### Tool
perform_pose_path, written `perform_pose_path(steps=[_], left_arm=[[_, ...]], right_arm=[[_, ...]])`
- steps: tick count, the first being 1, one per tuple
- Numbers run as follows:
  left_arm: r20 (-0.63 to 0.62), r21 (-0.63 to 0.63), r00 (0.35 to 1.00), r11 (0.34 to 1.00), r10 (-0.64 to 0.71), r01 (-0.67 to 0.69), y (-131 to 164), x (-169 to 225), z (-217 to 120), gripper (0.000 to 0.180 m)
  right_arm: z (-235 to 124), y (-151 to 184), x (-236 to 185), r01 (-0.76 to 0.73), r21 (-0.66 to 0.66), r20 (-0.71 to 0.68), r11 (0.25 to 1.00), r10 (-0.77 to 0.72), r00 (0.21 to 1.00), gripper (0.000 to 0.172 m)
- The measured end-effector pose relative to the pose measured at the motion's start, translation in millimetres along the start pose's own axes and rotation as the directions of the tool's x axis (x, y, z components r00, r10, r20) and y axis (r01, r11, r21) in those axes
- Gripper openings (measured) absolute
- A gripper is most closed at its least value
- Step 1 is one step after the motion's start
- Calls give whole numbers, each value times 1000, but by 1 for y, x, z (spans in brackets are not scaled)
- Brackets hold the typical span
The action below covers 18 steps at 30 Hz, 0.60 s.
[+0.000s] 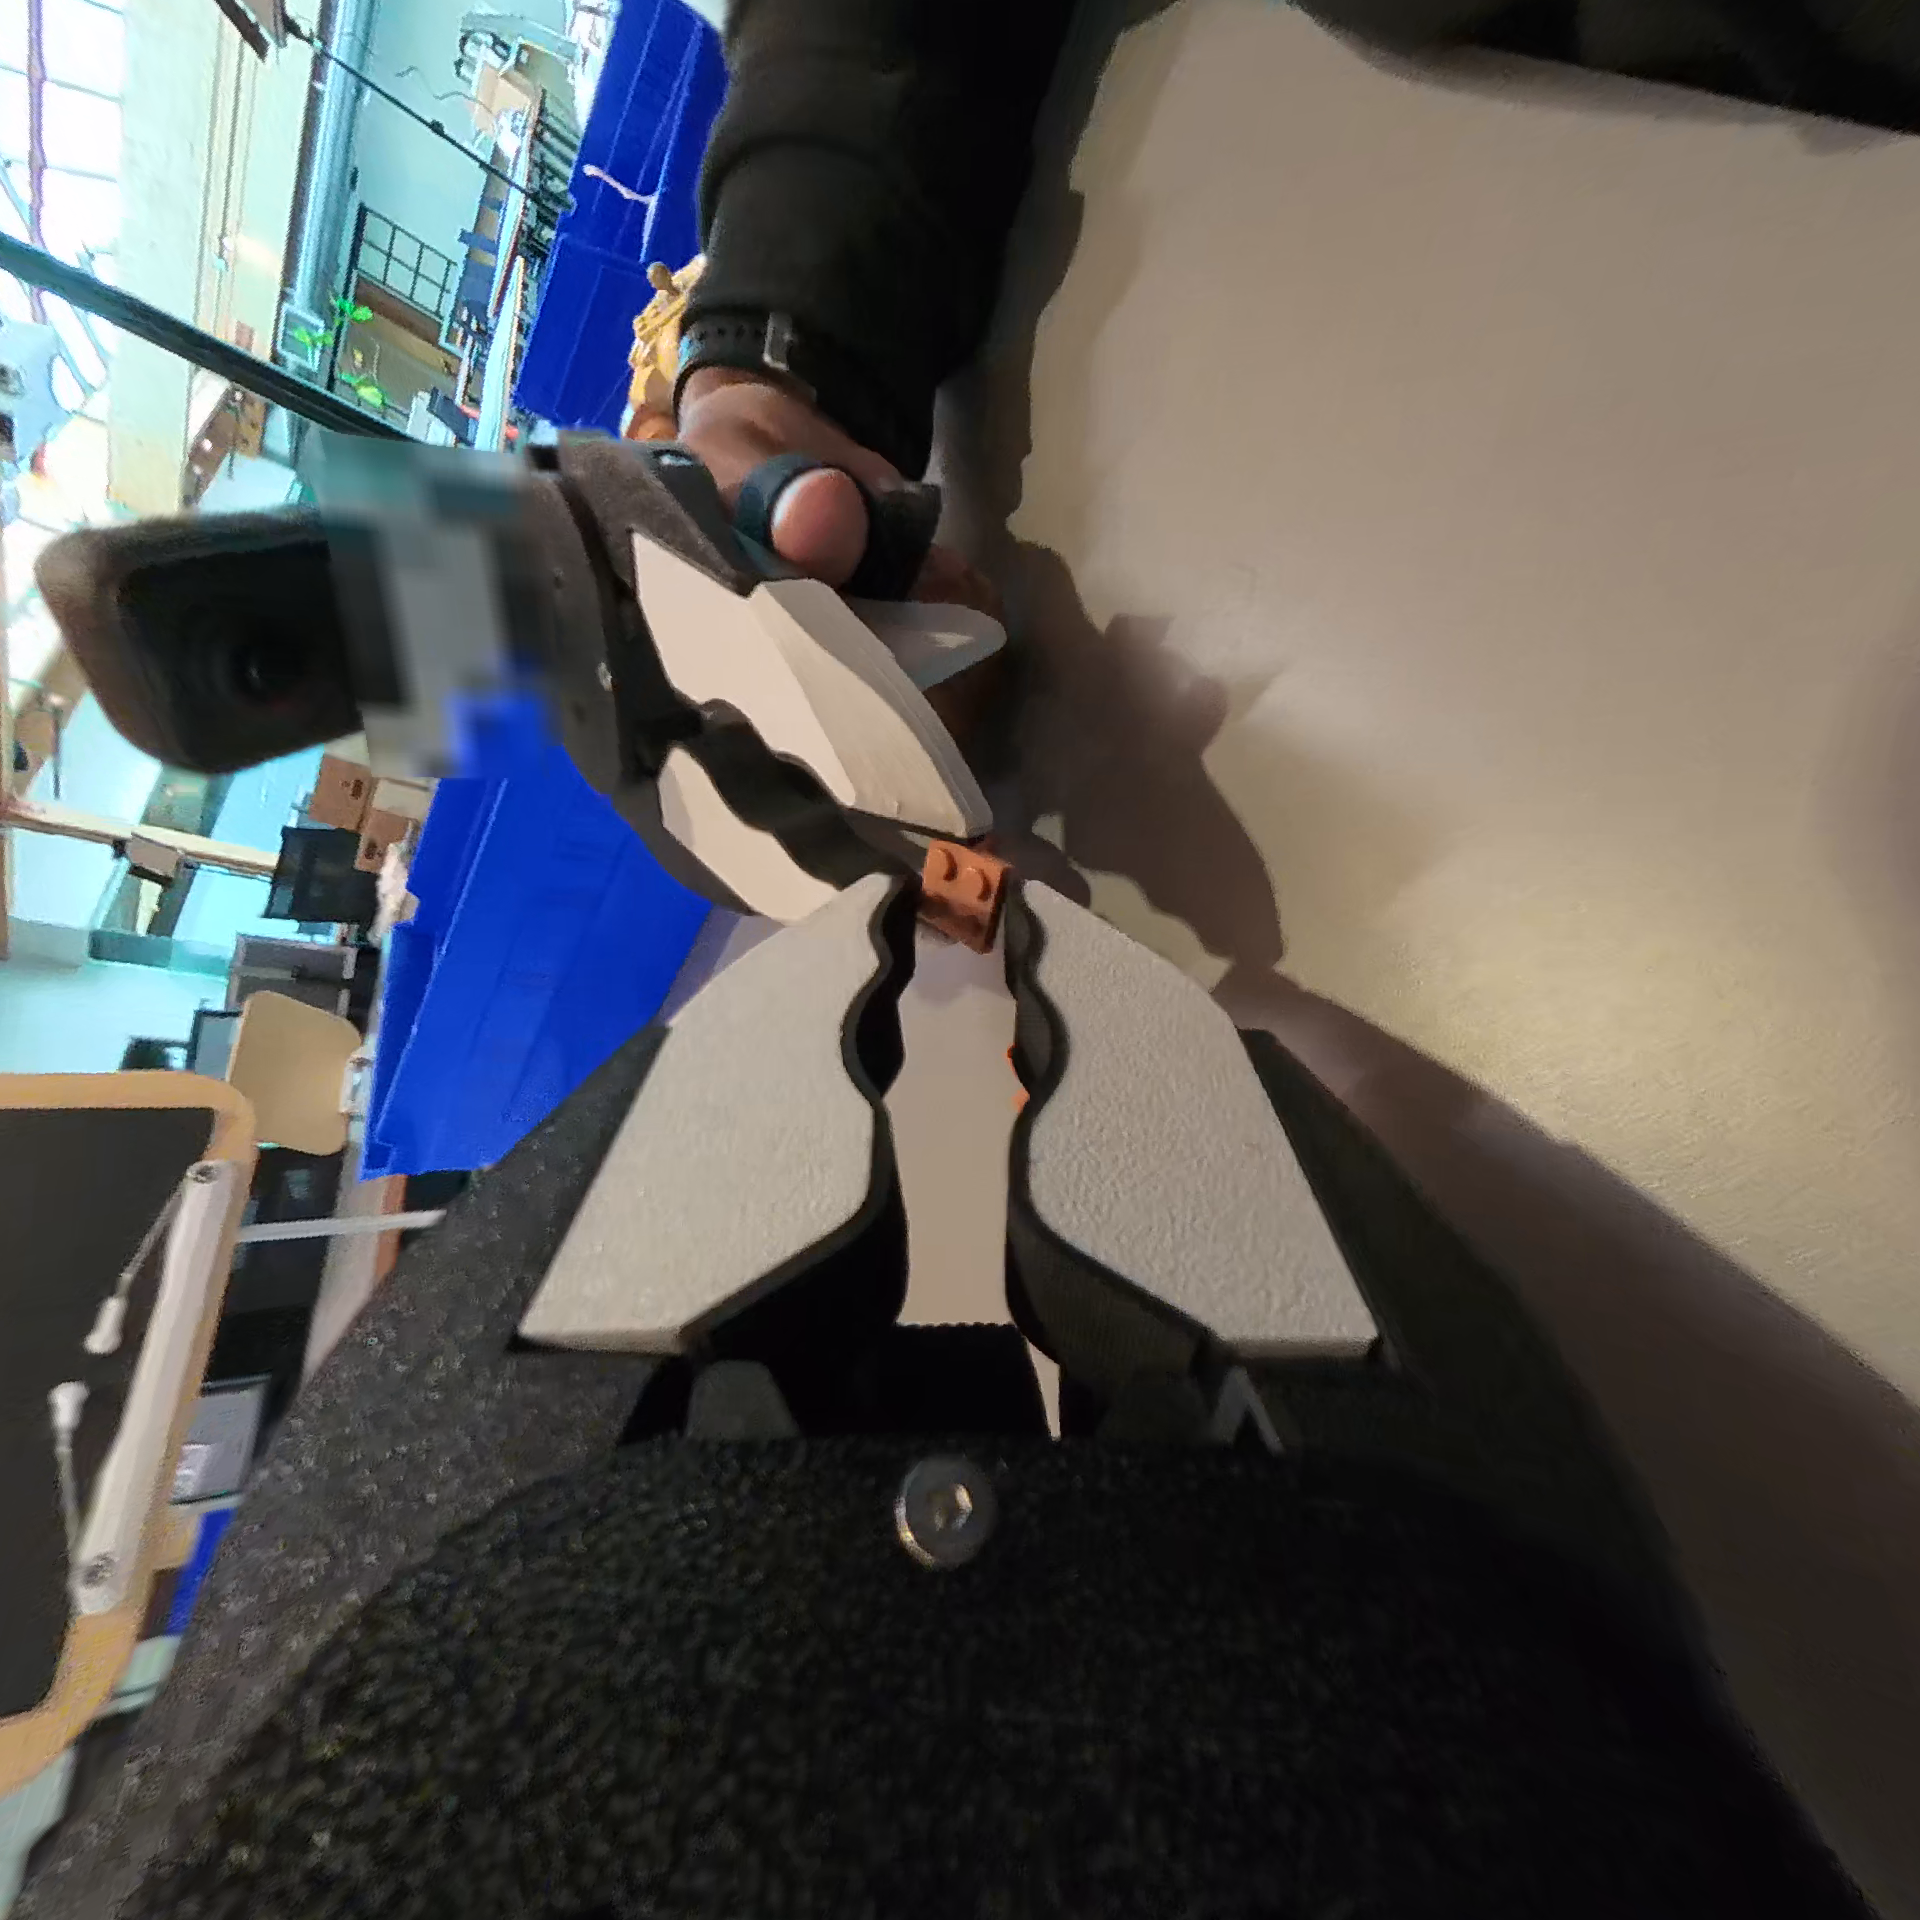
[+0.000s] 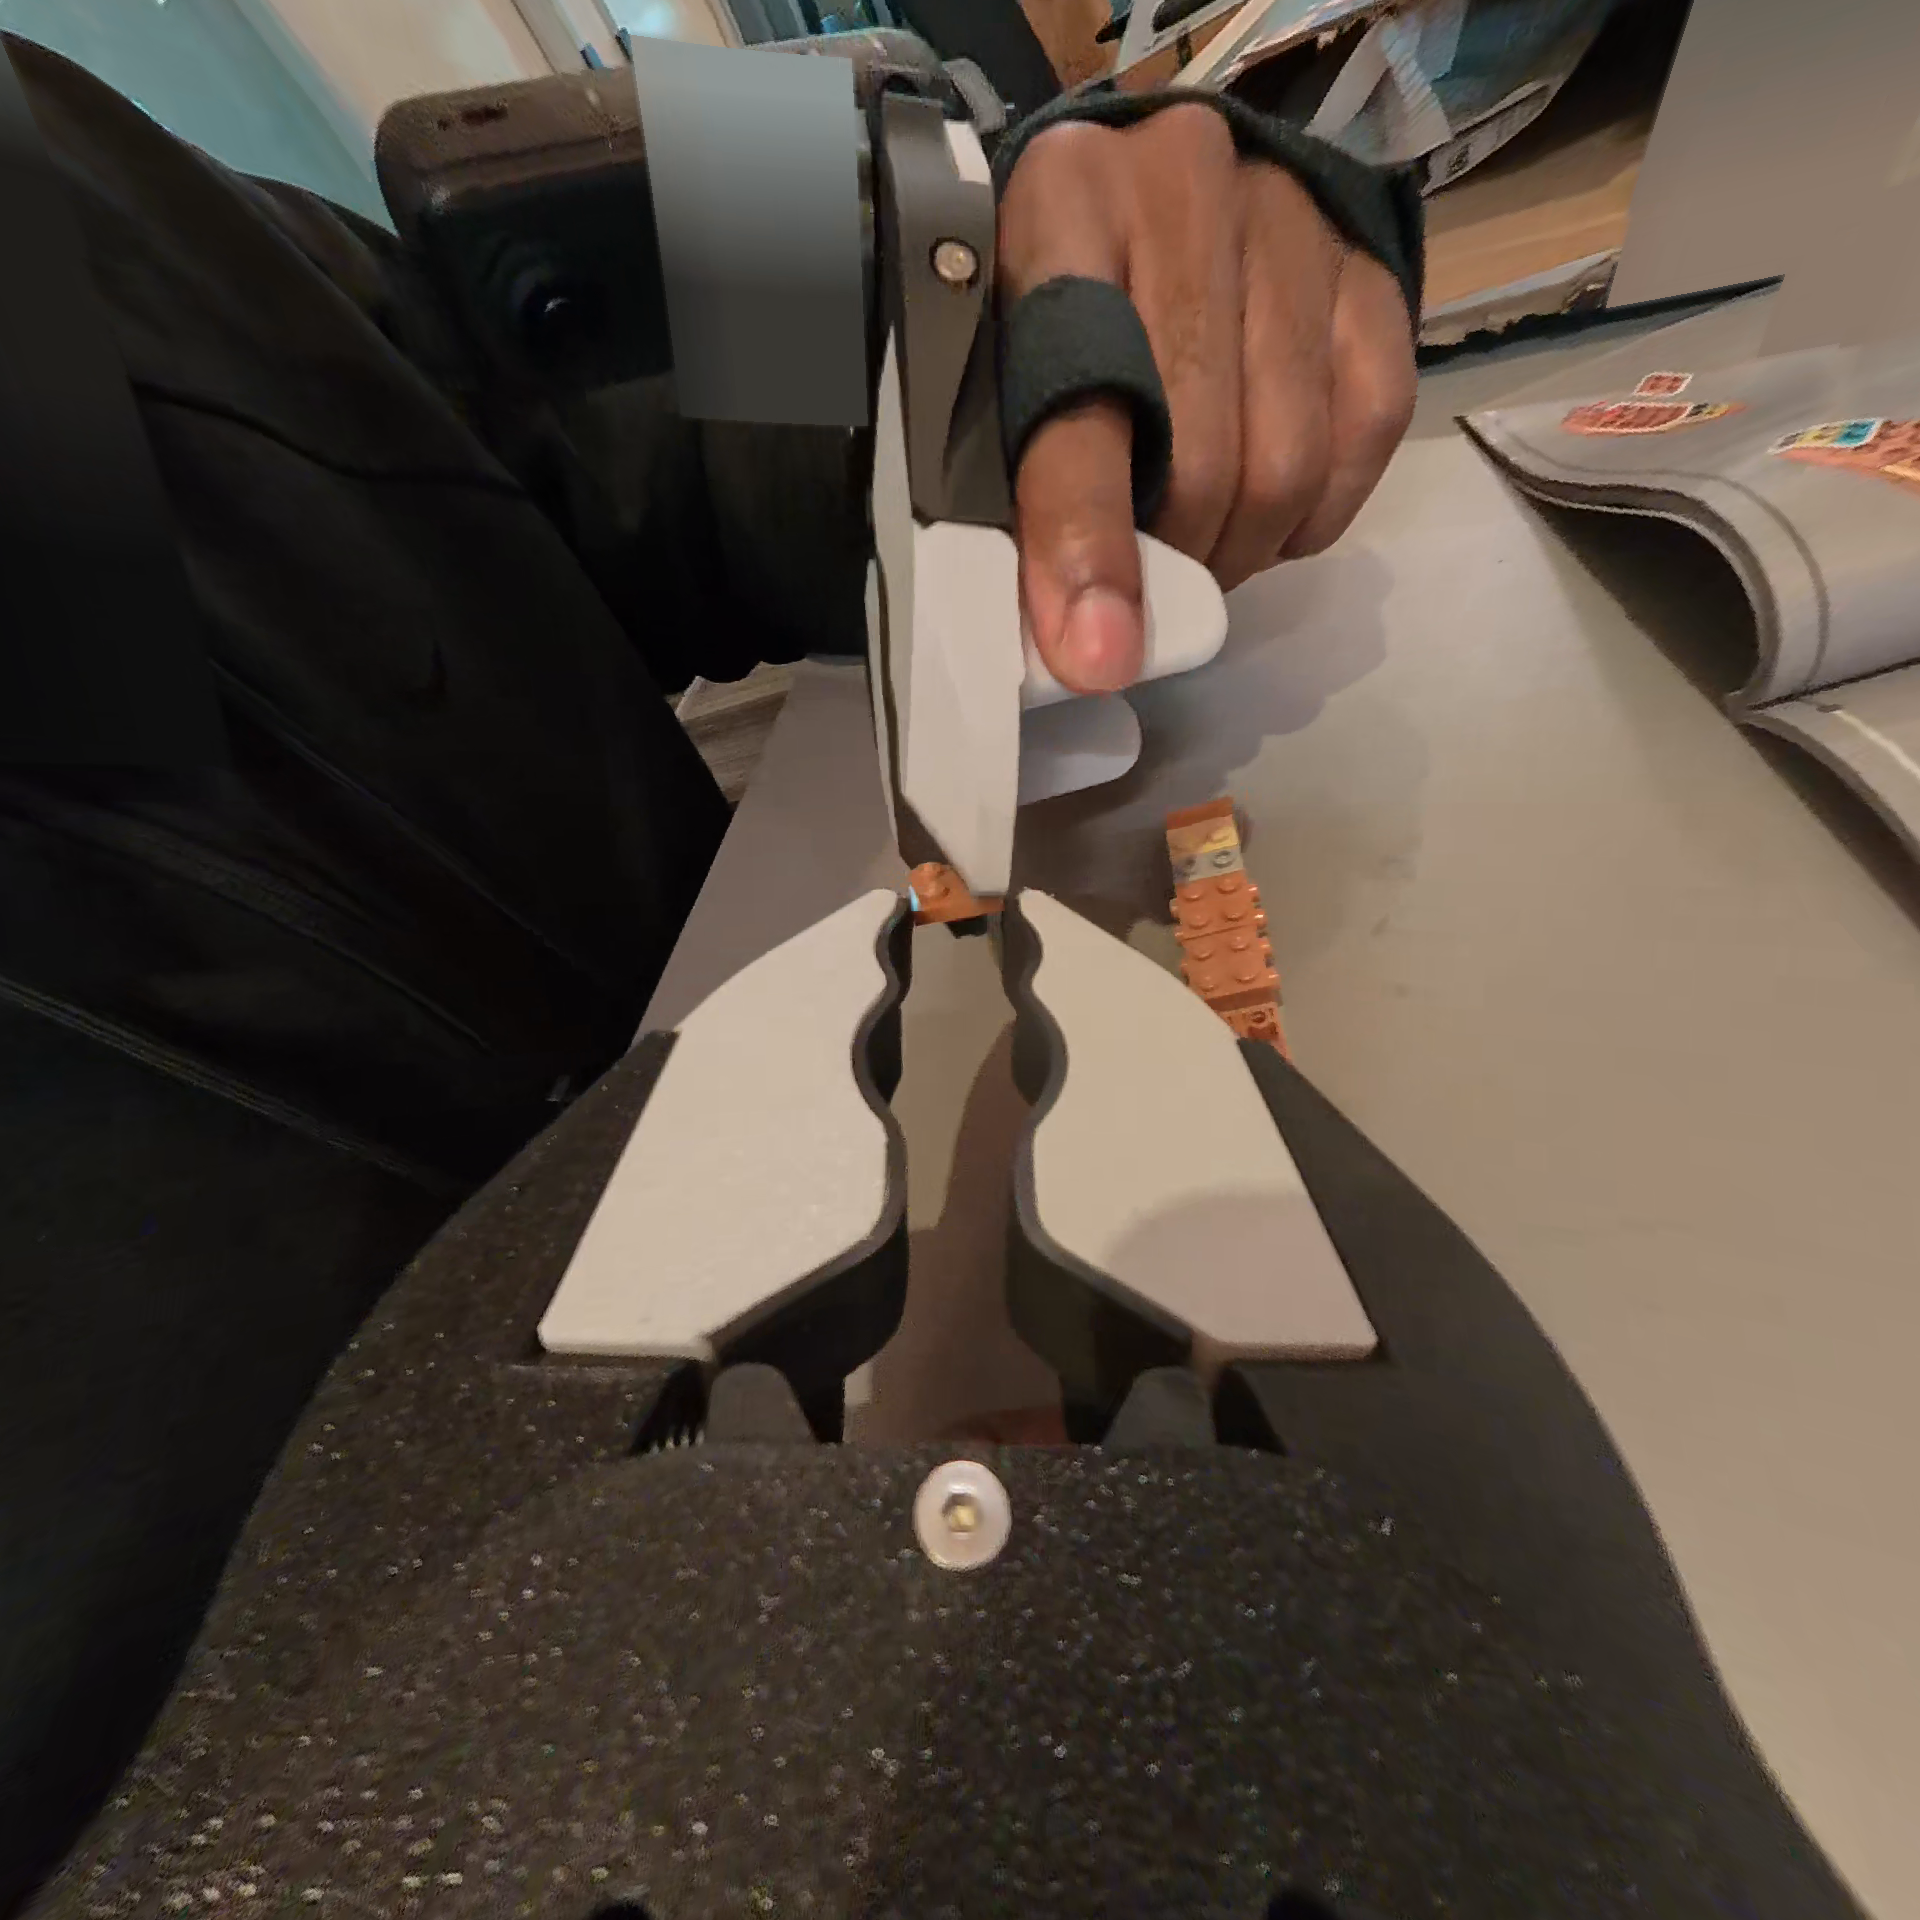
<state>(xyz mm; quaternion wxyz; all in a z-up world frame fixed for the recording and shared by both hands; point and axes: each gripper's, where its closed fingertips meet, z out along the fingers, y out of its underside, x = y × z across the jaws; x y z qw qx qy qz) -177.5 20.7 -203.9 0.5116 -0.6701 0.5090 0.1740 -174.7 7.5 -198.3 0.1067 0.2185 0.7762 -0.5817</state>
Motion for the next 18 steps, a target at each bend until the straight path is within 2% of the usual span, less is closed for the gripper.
perform_pose_path(steps=[5, 8, 12, 15, 18], left_arm=[[-35, 13, 969, 969, -245, 246, 8, -7, -6, 31], [-78, -110, 912, 912, -404, 394, 30, -2, -6, 40], [-131, -322, 828, 813, -545, 484, 56, 21, -1, 48], [-135, -369, 784, 765, -606, 528, 58, 28, 5, 46], [-80, -410, 736, 695, -673, 591, 63, 26, 11, 39]], right_arm=[[-12, -4, 8, 70, 14, -94, 997, -69, 993, 16], [-22, -5, 18, 116, 7, -181, 993, -113, 977, 16], [-27, 0, 33, 172, -49, -292, 984, -179, 940, 16], [-24, 8, 42, 194, -116, -339, 974, -223, 914, 16], [-21, 14, 46, 215, -170, -360, 962, -264, 895, 16]])
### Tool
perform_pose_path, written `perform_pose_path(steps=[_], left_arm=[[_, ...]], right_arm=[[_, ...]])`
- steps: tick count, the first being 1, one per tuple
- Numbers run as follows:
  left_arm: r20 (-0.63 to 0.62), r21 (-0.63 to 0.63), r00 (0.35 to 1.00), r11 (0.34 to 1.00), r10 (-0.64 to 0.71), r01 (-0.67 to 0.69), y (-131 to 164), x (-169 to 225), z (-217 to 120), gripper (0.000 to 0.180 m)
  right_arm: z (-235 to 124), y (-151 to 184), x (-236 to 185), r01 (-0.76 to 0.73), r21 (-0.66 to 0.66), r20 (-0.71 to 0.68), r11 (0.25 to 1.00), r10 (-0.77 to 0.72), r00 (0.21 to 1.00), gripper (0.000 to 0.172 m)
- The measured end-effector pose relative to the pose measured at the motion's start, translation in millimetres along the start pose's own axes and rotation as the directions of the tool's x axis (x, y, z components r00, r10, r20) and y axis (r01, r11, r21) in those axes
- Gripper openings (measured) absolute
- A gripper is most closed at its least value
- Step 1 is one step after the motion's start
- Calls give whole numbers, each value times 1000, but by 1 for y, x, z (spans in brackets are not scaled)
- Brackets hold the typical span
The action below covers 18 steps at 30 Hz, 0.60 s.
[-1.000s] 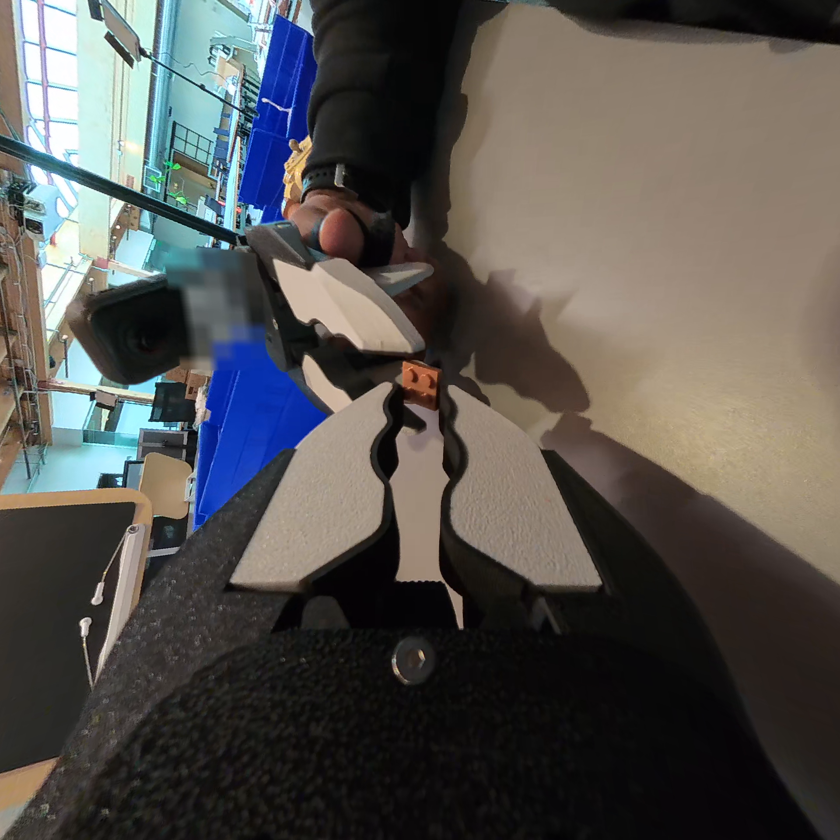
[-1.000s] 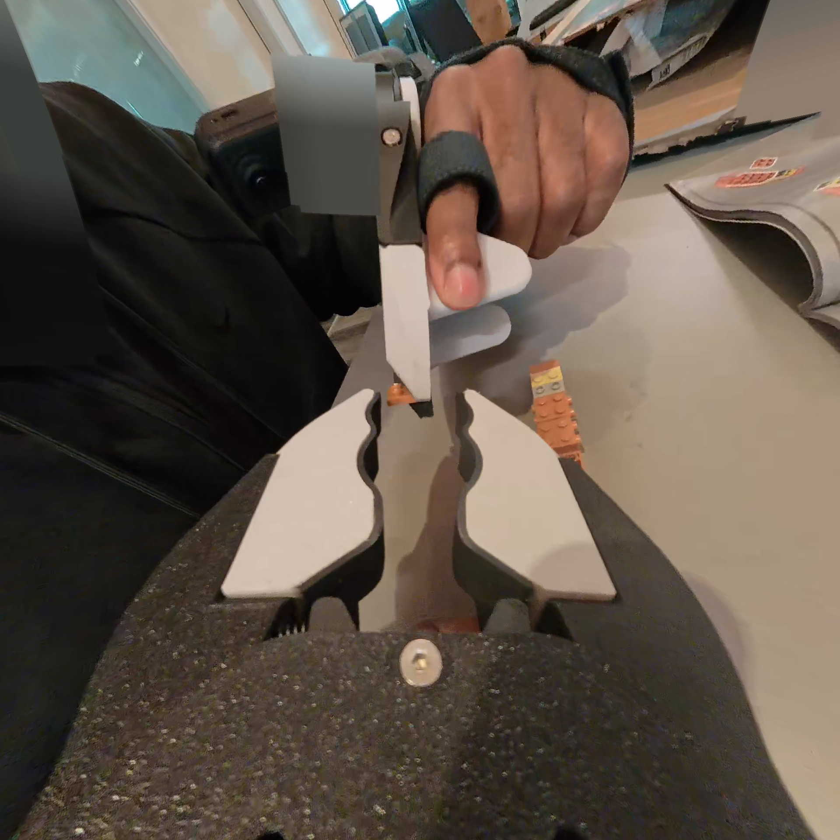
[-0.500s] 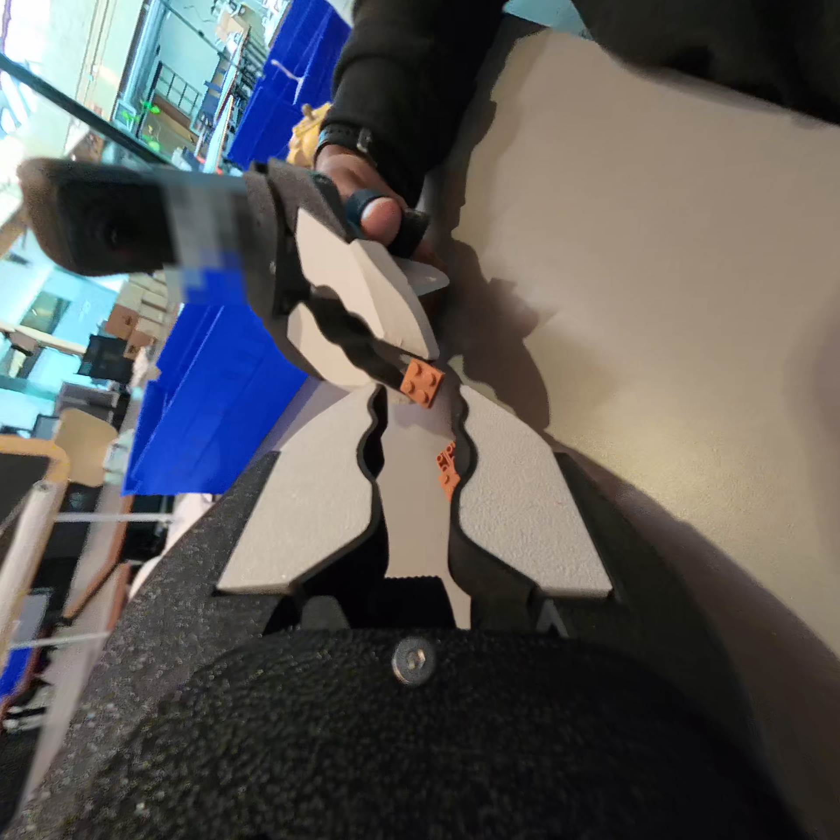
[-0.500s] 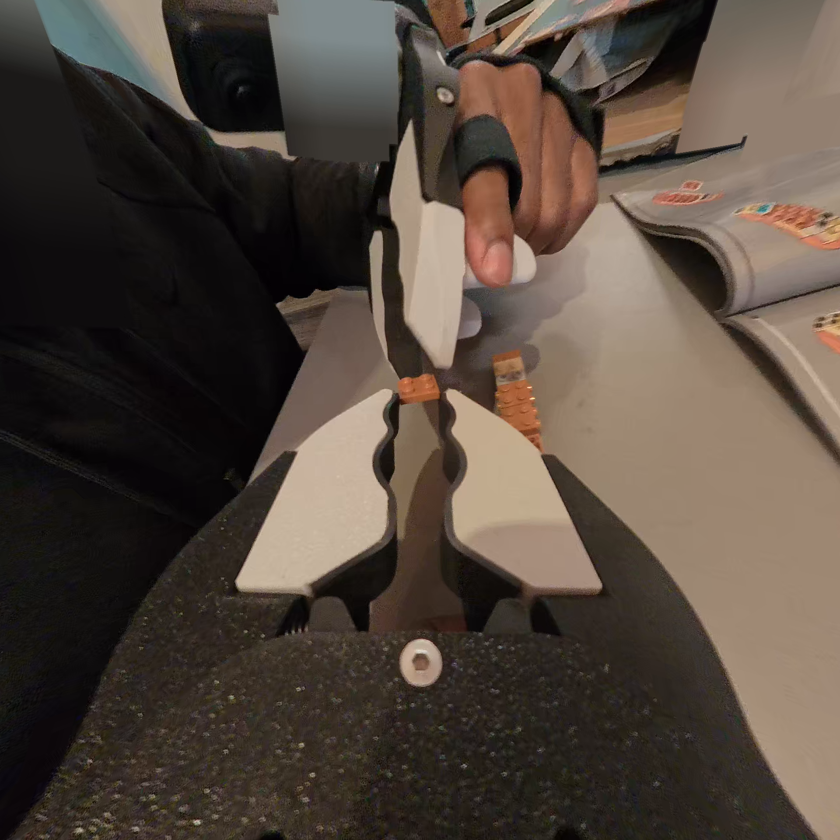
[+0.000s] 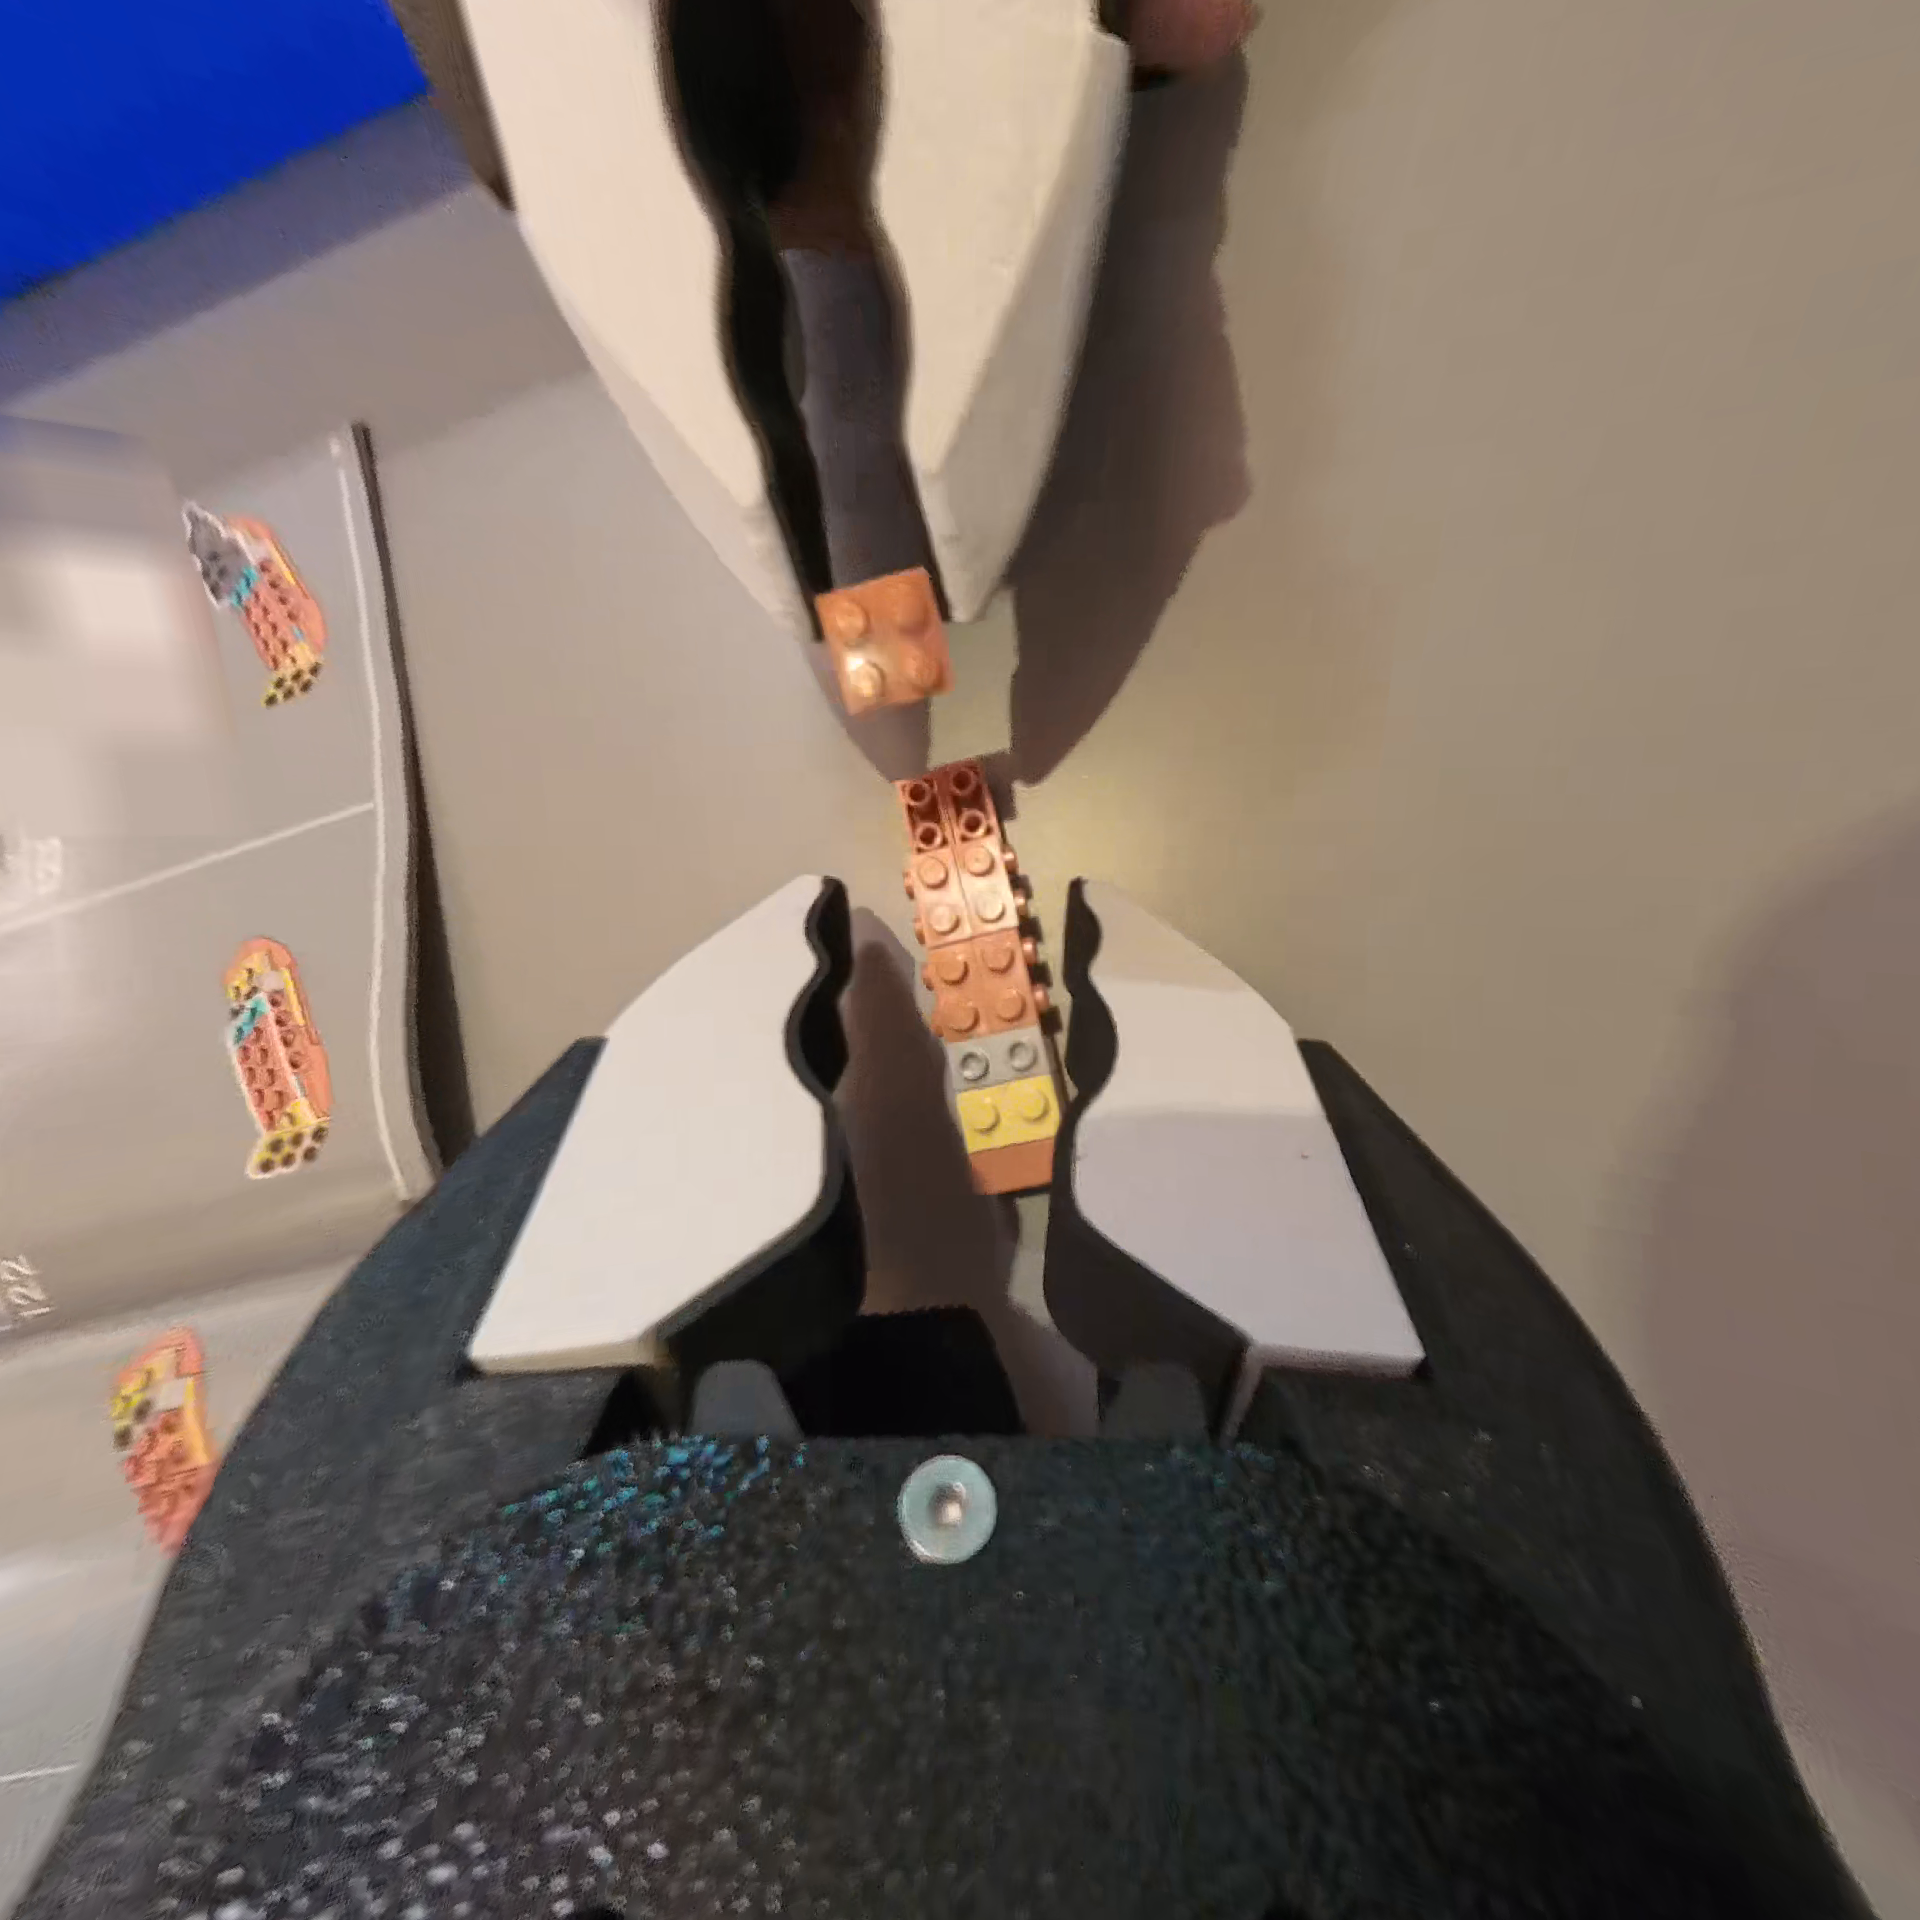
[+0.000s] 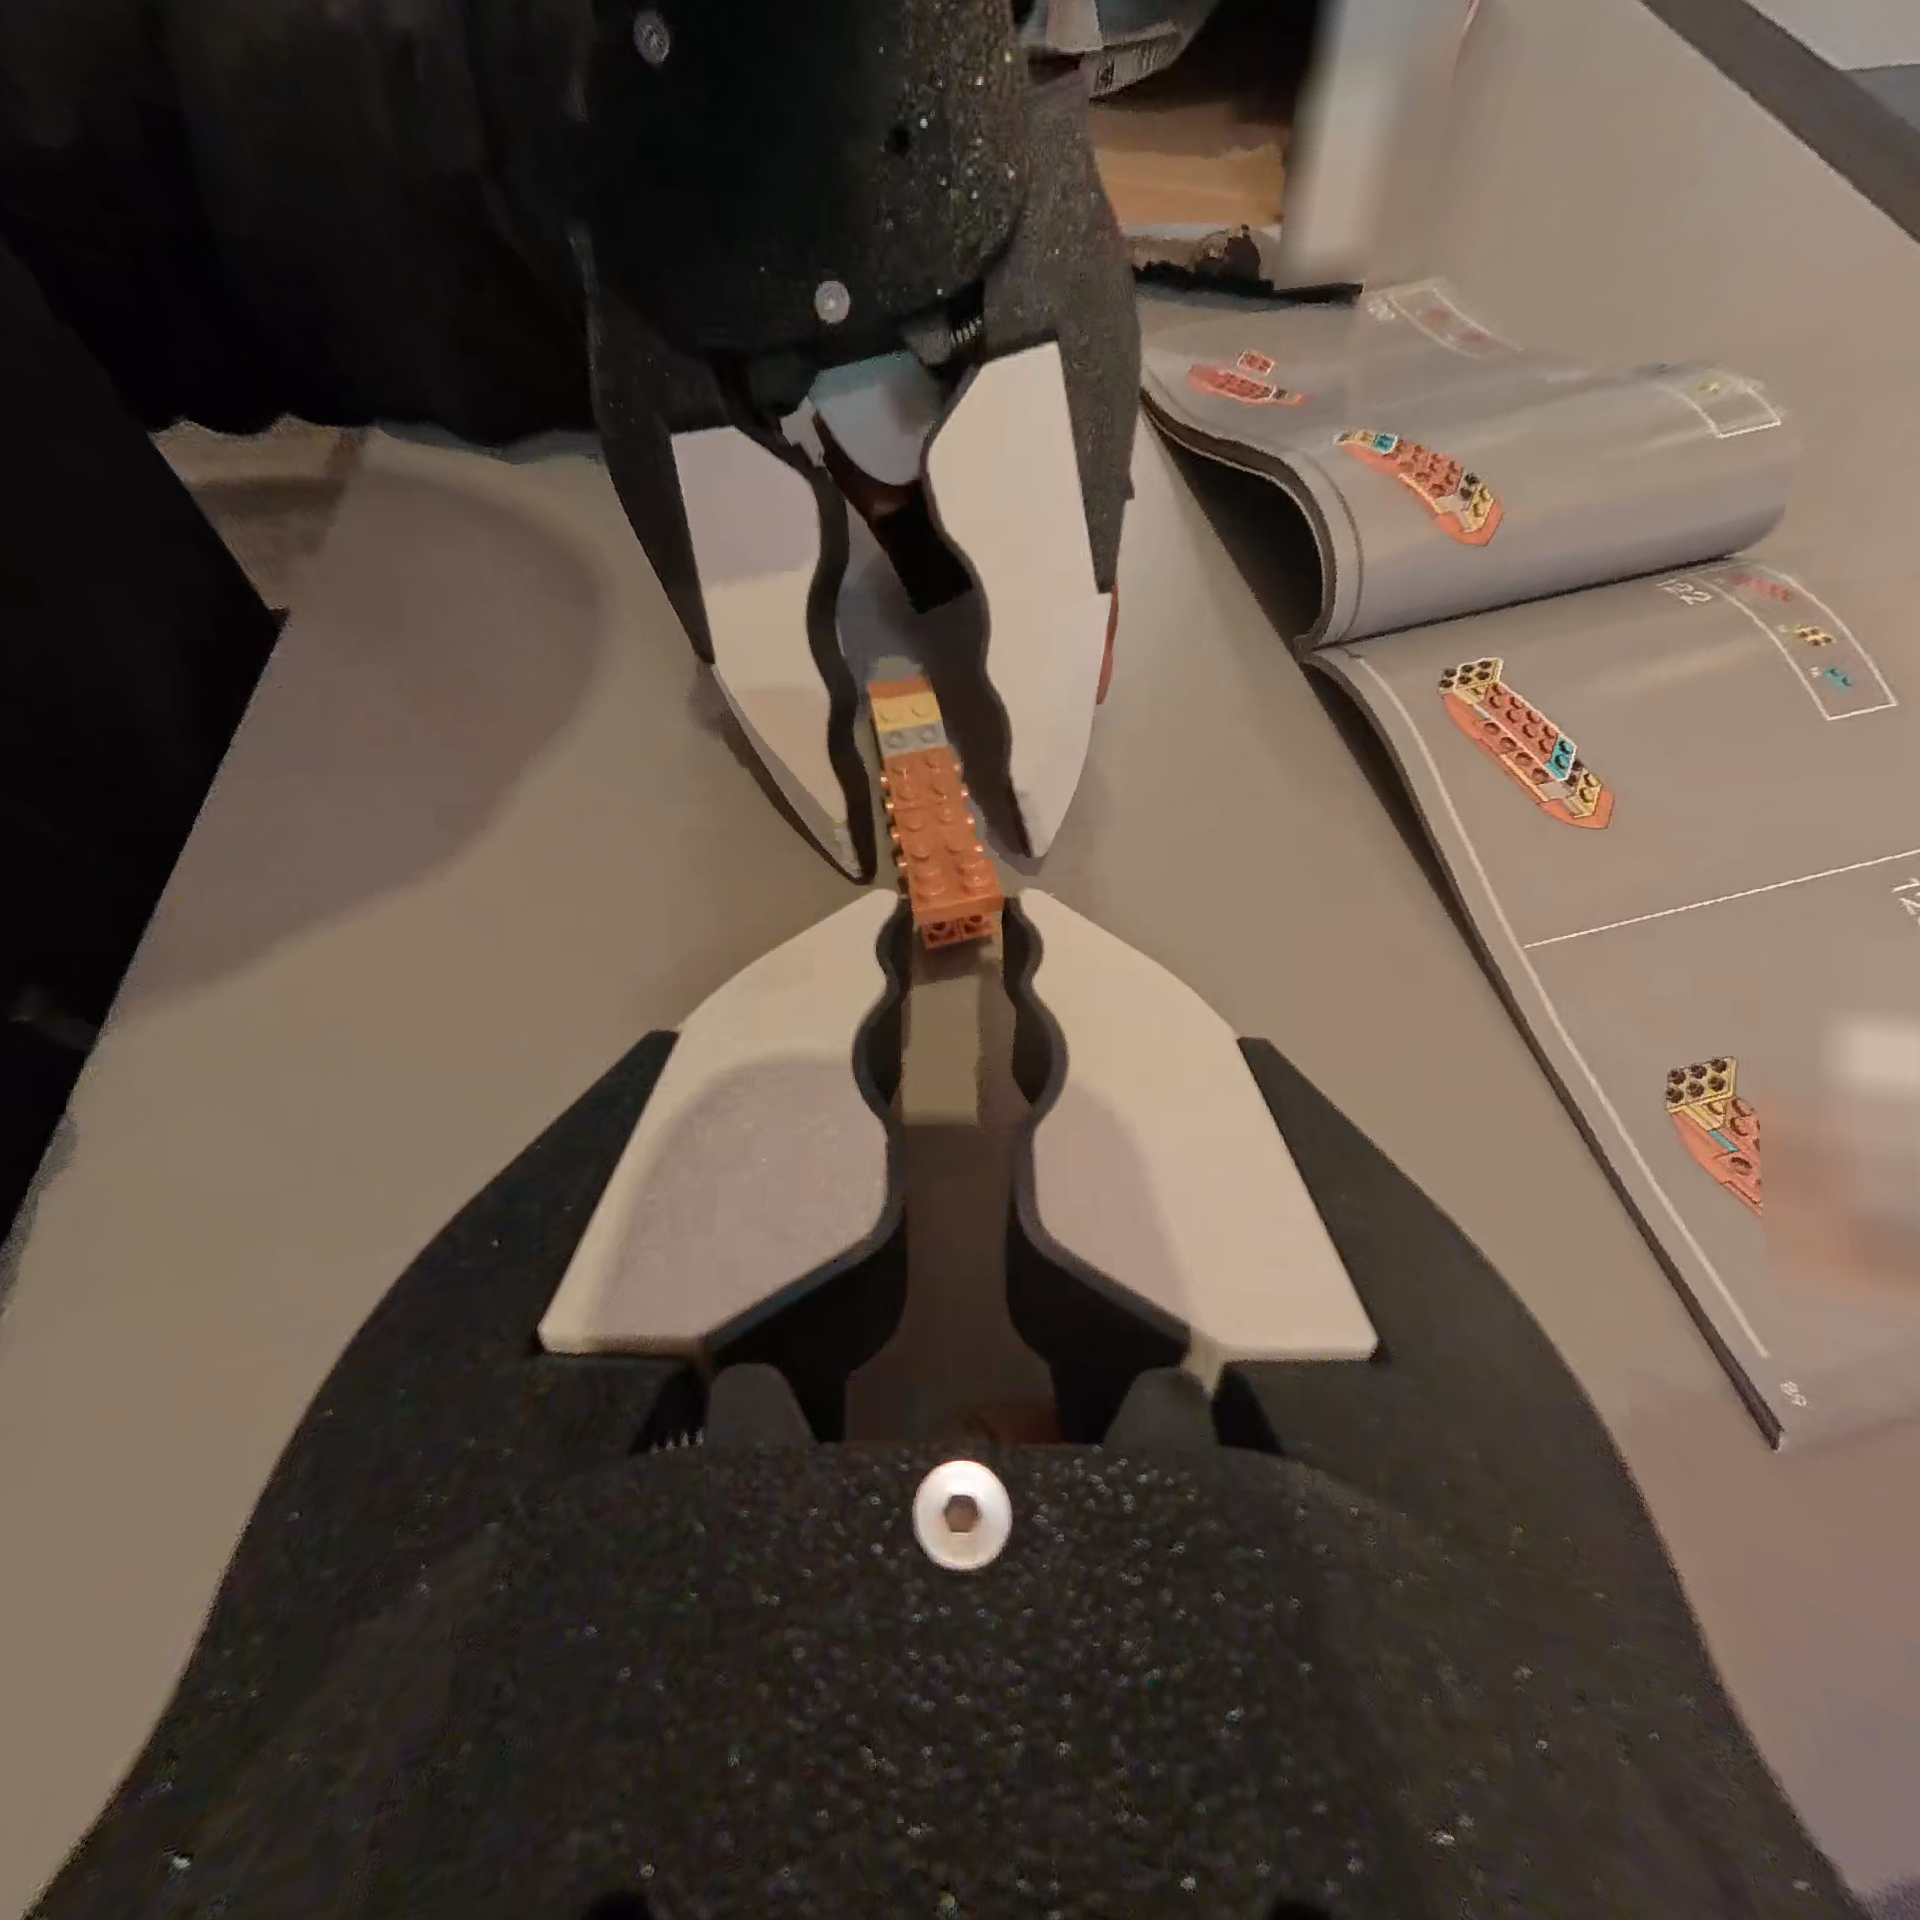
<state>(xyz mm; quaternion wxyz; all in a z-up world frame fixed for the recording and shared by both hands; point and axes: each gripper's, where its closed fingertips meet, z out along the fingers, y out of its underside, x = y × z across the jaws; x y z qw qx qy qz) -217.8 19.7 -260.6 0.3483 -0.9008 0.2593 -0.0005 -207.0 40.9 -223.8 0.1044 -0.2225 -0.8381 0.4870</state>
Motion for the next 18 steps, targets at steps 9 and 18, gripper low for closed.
perform_pose_path(steps=[9, 18], left_arm=[[-5, 34, 999, 998, -51, 51, -6, -3, 6, 21], [9, 158, 995, 983, -95, 93, -21, -11, -3, 21]], right_arm=[[2, -2, -1, -22, 8, 7, 1000, 22, 1000, 16], [-1, -8, 3, -2, 61, -24, 998, 3, 1000, 16]])
